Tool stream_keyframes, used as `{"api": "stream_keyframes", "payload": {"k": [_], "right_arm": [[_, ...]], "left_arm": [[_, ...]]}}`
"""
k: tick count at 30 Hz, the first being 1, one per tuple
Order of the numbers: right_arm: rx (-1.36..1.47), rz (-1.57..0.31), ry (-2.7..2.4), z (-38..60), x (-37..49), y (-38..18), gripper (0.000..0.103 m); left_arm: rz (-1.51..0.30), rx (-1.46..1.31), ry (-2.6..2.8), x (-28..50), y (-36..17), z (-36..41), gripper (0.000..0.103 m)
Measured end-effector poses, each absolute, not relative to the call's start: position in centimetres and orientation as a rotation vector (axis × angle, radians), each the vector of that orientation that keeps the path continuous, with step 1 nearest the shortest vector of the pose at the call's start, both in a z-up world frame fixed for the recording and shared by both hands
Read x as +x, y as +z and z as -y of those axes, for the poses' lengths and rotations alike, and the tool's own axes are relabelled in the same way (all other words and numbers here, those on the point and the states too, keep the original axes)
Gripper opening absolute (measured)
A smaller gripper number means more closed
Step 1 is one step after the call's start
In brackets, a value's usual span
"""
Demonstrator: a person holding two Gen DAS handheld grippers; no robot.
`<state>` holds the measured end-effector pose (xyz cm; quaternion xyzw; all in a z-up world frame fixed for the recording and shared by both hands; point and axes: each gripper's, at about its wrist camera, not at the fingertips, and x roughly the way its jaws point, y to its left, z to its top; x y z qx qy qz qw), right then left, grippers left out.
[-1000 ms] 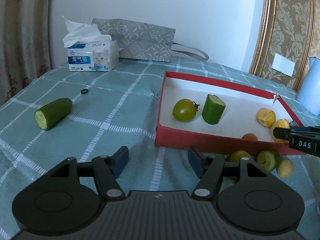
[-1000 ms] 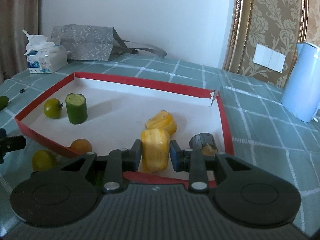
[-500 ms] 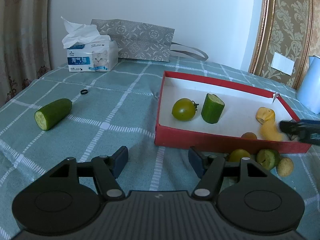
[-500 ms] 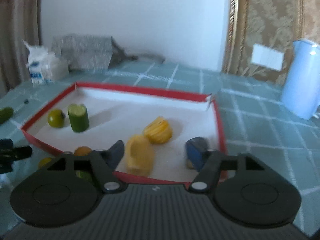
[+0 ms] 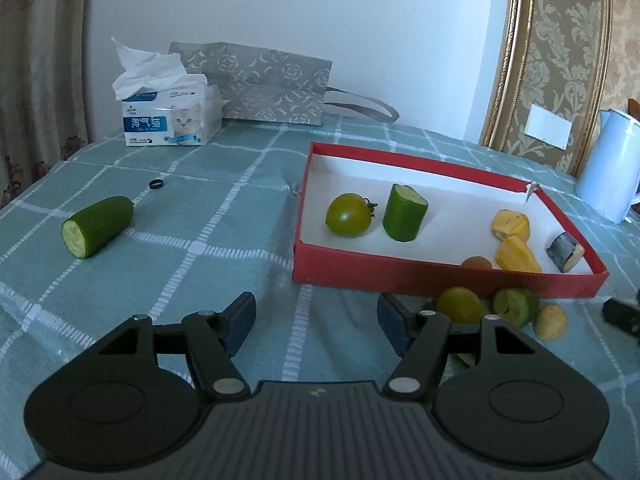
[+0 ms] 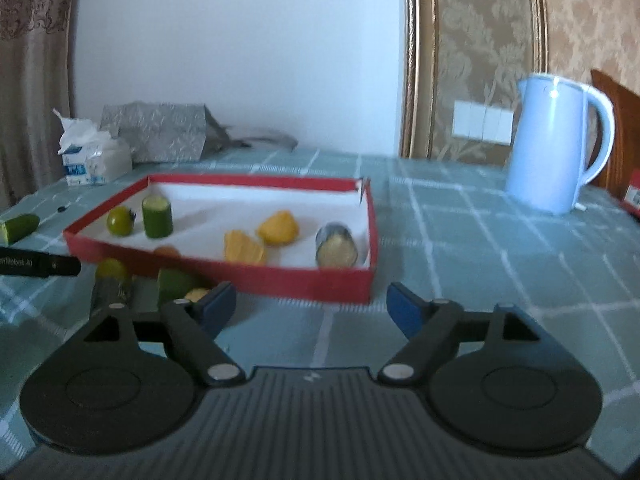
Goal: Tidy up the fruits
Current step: 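Grasp the dark eggplant chunk beside the tray with the left tool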
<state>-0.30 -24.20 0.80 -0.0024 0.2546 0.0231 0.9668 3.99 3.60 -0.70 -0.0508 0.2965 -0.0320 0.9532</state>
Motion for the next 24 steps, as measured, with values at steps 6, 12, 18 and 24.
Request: {"api": "stream_keyframes", "payload": {"k": [6,12,18,24], "right_arm": [[-0.030,-0.548,0.017,23.8,-0.1,0.2,0.092],[-0.005,-0.574,0.031,24.0,0.1,-0.1,0.092],[-0.018,-0.586,0.029,23.8,0.1,-0.3,0.093],[-0.018,-0.592,0.027,23.7,0.2,-0.3,0.094]], "left_arm": [[-0.562,-0.115,-0.179,2.1,-0.3,-3.1,0.068],[-0.551,-0.039,-0.219,1.2,-0.4,-0.9,0.071],[-0.551,-0.017,-0.240,1.0,-0.5,0.3,0.071],[-0.549,-0.074,-0.282,0.7,-0.2,-0.1,0.074]]}}
